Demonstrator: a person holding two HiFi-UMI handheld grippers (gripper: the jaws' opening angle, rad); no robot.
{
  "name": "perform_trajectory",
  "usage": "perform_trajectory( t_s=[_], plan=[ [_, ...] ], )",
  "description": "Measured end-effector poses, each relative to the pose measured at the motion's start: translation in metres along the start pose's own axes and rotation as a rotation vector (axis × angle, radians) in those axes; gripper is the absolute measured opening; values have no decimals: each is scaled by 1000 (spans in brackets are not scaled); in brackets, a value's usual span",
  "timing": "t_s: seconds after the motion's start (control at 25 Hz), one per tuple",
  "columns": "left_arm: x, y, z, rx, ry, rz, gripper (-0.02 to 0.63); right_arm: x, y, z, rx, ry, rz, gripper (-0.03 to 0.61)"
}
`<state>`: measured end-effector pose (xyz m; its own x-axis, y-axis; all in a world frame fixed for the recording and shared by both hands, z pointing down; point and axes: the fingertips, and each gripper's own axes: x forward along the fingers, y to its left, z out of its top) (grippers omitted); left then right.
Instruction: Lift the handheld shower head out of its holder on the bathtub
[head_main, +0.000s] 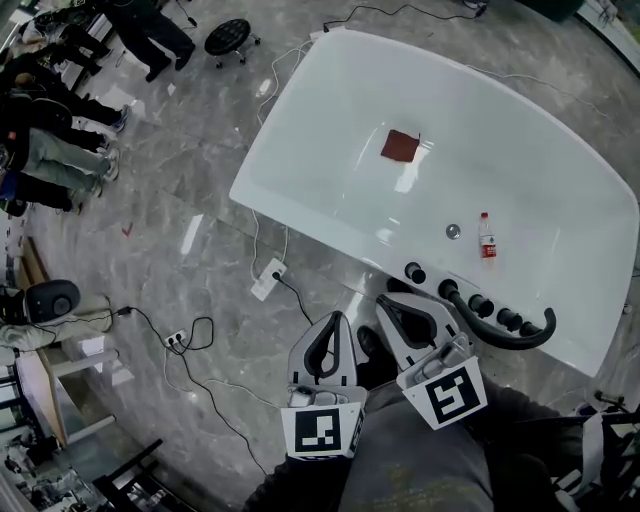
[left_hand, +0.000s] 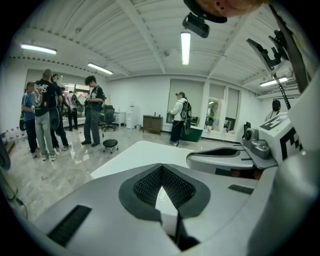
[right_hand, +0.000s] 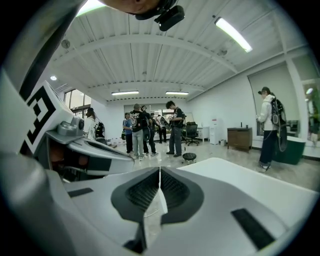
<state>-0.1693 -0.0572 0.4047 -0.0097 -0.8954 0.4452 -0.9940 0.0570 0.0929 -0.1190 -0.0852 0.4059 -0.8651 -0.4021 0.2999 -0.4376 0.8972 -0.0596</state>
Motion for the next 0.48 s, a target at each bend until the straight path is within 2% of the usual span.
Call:
perform_trajectory(
  t_s=[0.24,0.48],
  plan=[
    [14,3,-1,-1,15,-24,3,8,-8,-6,9,12,-16,6],
    [34,3,-7,10,35,-57,3,12,-20,-17,-64,23,-58,6]
  ],
)
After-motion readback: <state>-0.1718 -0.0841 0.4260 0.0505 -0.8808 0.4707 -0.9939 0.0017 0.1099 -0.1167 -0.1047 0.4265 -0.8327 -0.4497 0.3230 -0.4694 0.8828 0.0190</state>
